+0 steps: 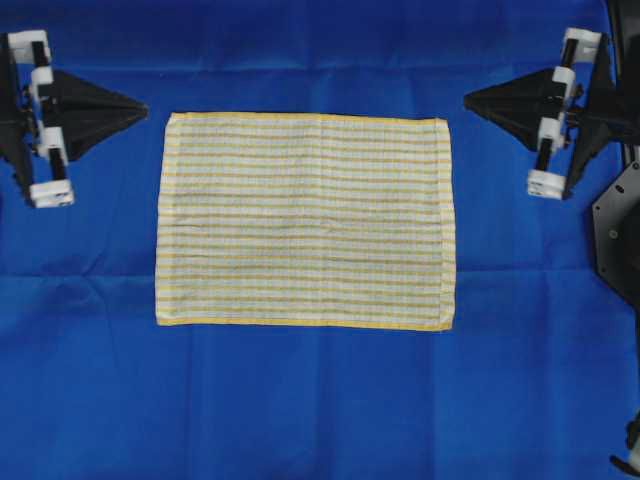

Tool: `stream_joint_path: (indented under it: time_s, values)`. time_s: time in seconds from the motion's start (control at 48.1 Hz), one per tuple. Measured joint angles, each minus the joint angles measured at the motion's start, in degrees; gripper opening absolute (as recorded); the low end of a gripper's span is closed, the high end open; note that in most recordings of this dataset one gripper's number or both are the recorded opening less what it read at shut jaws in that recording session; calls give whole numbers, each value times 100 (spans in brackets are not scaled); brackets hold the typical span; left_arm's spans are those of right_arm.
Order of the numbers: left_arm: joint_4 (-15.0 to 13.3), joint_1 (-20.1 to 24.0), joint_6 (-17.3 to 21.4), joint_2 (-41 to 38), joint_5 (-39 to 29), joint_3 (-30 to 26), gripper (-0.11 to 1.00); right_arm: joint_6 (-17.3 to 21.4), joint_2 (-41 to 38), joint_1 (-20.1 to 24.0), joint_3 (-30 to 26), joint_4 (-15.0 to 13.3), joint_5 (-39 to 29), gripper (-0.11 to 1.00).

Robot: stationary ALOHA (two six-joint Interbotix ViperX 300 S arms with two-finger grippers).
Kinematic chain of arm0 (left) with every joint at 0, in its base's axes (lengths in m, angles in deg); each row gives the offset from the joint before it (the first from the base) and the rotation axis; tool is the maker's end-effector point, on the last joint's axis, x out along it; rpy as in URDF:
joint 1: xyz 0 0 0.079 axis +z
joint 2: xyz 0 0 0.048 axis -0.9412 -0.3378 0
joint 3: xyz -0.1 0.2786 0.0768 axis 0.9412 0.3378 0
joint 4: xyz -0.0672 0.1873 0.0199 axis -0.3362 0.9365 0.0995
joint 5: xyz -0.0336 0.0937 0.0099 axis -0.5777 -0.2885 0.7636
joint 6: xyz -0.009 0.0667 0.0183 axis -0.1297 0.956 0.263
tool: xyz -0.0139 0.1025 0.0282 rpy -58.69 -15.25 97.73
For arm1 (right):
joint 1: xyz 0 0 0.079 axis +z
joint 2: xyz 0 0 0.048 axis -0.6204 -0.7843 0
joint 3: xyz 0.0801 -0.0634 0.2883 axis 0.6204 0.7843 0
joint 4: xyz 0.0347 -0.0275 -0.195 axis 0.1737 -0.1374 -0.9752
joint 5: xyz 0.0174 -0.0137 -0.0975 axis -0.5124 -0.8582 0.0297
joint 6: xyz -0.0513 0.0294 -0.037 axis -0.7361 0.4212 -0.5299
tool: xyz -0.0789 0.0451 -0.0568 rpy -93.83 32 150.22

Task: Fold the yellow towel.
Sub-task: 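Move both grippers to the towel's far corners and grasp them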

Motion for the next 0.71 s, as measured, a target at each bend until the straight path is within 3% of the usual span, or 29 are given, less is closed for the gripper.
stream_joint_path:
  time_s: [0.062, 0.166, 0.208, 0.249, 0.374, 0.499, 0.706]
  values:
    - [0, 176, 0, -308, 9, -26, 43, 35, -316, -167, -18, -9, -44, 21]
    - [0, 387, 0, -773, 62, -53, 75, 44, -817, -387, -79, 0, -97, 54]
    - [0, 439, 0, -940, 105, -62, 82, 44, -1046, -448, -105, 0, -97, 66]
    - [0, 483, 0, -1125, 158, -62, 80, 44, -1248, -510, -123, 0, -97, 74]
    - [0, 642, 0, -1749, 439, -70, 71, 44, -1925, -677, -185, 0, -35, 70]
    - [-9, 791, 0, -2329, 738, -79, 71, 35, -2531, -809, -246, 0, 132, 64]
    - [-18, 914, 0, -3261, 1195, -132, 68, 44, -3252, -940, -352, 0, 369, 63]
